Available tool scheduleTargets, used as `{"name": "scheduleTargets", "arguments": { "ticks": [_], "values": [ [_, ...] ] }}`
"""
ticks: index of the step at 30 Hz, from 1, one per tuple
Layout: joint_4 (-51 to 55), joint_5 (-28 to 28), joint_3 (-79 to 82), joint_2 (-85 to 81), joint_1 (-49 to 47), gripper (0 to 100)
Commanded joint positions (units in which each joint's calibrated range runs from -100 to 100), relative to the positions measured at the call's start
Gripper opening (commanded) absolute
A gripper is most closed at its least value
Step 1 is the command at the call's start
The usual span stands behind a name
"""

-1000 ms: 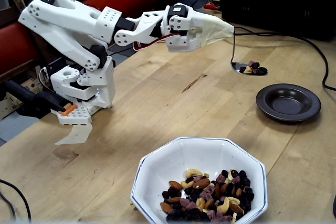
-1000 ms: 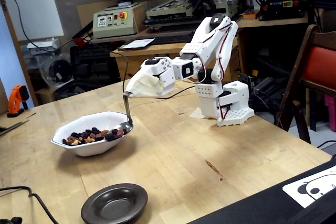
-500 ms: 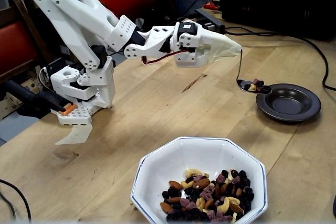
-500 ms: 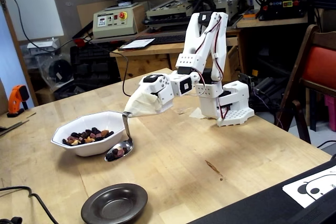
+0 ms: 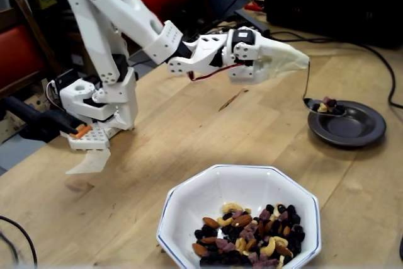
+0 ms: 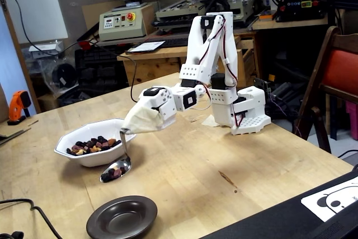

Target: Use spoon to transfer food from the white bowl to brown plate

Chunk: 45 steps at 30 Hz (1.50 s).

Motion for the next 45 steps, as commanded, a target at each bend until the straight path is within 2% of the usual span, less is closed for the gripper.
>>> {"name": "scheduleTargets", "arguments": {
  "ticks": [1,21,45],
  "values": [
    [-1.7,0.3,-6.6,2.4,-0.4,3],
    [-8.3,0.7,-9.9,14.3,-0.4,2],
    [-8.2,10.6,-9.2,14.3,-0.4,2]
  ]
}}
